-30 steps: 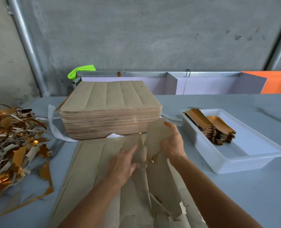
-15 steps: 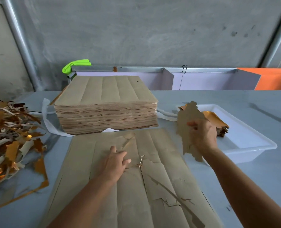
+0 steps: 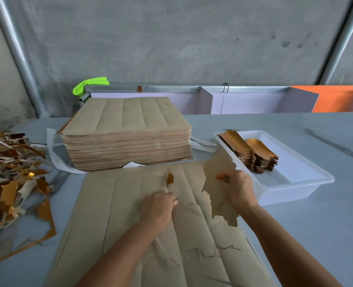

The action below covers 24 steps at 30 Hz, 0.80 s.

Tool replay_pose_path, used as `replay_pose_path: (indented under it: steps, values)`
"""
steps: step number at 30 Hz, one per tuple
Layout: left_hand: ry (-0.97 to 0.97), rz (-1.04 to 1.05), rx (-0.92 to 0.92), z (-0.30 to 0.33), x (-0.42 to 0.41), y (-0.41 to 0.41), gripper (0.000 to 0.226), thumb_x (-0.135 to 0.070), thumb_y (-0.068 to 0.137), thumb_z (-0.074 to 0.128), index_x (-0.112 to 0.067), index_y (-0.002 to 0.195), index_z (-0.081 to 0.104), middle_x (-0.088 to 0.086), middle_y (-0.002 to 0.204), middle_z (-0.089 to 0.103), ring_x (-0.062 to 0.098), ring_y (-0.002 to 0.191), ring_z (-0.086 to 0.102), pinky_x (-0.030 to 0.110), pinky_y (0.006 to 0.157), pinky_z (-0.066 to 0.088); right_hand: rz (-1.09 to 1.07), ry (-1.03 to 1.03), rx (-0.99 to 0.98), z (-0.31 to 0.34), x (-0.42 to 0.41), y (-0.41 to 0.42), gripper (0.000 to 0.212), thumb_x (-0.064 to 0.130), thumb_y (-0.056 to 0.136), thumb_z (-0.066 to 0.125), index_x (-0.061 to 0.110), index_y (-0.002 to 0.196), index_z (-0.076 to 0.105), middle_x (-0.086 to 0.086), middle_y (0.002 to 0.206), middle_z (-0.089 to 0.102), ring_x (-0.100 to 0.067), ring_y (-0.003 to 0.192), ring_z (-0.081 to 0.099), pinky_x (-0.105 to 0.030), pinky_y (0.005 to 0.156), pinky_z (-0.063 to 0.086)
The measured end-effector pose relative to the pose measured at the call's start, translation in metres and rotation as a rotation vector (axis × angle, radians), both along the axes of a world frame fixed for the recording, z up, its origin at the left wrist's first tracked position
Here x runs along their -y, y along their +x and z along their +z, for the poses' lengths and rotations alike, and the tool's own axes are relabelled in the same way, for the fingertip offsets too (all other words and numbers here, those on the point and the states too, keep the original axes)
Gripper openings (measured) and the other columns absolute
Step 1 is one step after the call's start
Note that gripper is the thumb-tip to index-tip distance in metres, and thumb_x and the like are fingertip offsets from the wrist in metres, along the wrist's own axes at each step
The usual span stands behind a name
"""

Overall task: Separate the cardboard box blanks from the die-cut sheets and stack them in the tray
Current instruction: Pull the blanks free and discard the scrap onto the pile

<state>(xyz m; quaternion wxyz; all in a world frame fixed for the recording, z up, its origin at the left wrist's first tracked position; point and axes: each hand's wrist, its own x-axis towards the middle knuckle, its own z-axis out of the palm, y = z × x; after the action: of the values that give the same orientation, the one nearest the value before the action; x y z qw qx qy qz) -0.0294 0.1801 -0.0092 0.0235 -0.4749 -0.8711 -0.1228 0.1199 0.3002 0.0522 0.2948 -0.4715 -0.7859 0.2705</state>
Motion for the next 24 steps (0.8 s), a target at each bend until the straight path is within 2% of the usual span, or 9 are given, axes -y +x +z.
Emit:
replay_pose_path:
  steps: [3, 6, 9, 11, 14, 17, 19, 21, 24]
  values:
    - [0.5, 0.033, 0.592, 0.008, 0.012, -0.005, 0.032, -0.011, 0.098, 0.044, -0.014, 0.067, 0.05, 0.016, 0.079, 0.064, 0.031, 0.075, 0.058, 0.036, 0.071, 0.041, 0.009, 0.063, 0.072, 0.003, 0.004, 0.005, 0.033, -0.003, 0.084, 0.044, 0.003, 0.098, 0.073, -0.013, 0.104, 0.07, -0.029, 0.087, 0.062, -0.032, 0.076, 0.052]
    - [1.01, 0.081, 1.086, 0.019, 0.029, -0.02, 0.031, -0.014, 0.101, 0.039, -0.009, 0.071, 0.049, 0.009, 0.074, 0.063, 0.019, 0.068, 0.056, 0.03, 0.067, 0.045, 0.079, 0.109, 0.131, 0.005, 0.009, 0.007, 0.028, -0.005, 0.082, 0.044, -0.005, 0.093, 0.07, -0.021, 0.099, 0.069, -0.036, 0.093, 0.063, -0.041, 0.078, 0.053]
    - [1.238, 0.074, 1.371, 0.03, 0.044, -0.035, 0.034, -0.021, 0.102, 0.034, -0.01, 0.072, 0.045, 0.006, 0.071, 0.069, 0.015, 0.063, 0.063, 0.024, 0.06, 0.05, 0.18, 0.079, 0.166, 0.01, 0.018, 0.004, 0.024, -0.001, 0.087, 0.049, -0.001, 0.097, 0.071, -0.019, 0.101, 0.068, -0.029, 0.088, 0.064, -0.036, 0.079, 0.053]
    - [1.287, 0.074, 1.416, 0.035, 0.048, -0.037, 0.035, -0.023, 0.102, 0.033, -0.011, 0.072, 0.044, 0.001, 0.068, 0.071, 0.01, 0.057, 0.063, 0.017, 0.049, 0.045, 0.259, 0.031, 0.156, 0.016, 0.028, -0.003, 0.022, -0.001, 0.085, 0.051, -0.007, 0.097, 0.069, -0.027, 0.104, 0.066, -0.035, 0.099, 0.063, -0.04, 0.084, 0.051]
    - [1.316, 0.115, 1.447, 0.037, 0.049, -0.033, 0.036, -0.026, 0.103, 0.033, -0.012, 0.072, 0.045, 0.001, 0.067, 0.071, 0.009, 0.052, 0.063, 0.014, 0.042, 0.042, 0.367, -0.007, 0.162, 0.019, 0.047, -0.015, 0.027, 0.002, 0.086, 0.051, 0.006, 0.099, 0.074, -0.011, 0.105, 0.071, -0.022, 0.096, 0.063, -0.02, 0.078, 0.046]
    - [1.351, 0.13, 1.533, 0.039, 0.047, -0.029, 0.037, -0.028, 0.102, 0.035, -0.012, 0.07, 0.046, 0.004, 0.068, 0.072, 0.012, 0.058, 0.067, 0.021, 0.051, 0.052, 0.411, -0.052, 0.165, 0.017, 0.062, -0.029, 0.029, 0.006, 0.088, 0.047, 0.01, 0.092, 0.075, -0.005, 0.097, 0.071, -0.017, 0.088, 0.063, -0.017, 0.07, 0.046]
    - [1.368, 0.168, 1.559, 0.039, 0.045, -0.027, 0.038, -0.029, 0.102, 0.035, -0.012, 0.07, 0.046, 0.003, 0.067, 0.071, 0.012, 0.06, 0.068, 0.027, 0.06, 0.053, 0.392, -0.165, 0.115, 0.015, 0.066, -0.035, 0.026, 0.014, 0.088, 0.05, 0.004, 0.078, 0.072, -0.007, 0.079, 0.067, -0.016, 0.07, 0.057, -0.018, 0.055, 0.044]
    - [1.389, 0.214, 1.562, 0.041, 0.044, -0.024, 0.038, -0.029, 0.102, 0.035, -0.012, 0.07, 0.046, 0.004, 0.066, 0.071, 0.013, 0.06, 0.068, 0.026, 0.059, 0.053, 0.374, -0.289, 0.027, 0.013, 0.068, -0.038, 0.033, 0.025, 0.087, 0.056, 0.003, 0.063, 0.064, -0.002, 0.063, 0.055, -0.013, 0.057, 0.047, -0.014, 0.043, 0.035]
    - [1.414, 0.316, 1.504, 0.043, 0.04, -0.019, 0.038, -0.028, 0.102, 0.037, -0.011, 0.069, 0.046, 0.004, 0.065, 0.068, 0.015, 0.06, 0.065, 0.023, 0.054, 0.052, 0.349, -0.46, -0.1, 0.008, 0.071, -0.036, 0.042, 0.046, 0.08, 0.068, 0.006, 0.066, 0.066, 0.002, 0.067, 0.058, -0.01, 0.062, 0.052, -0.015, 0.047, 0.04]
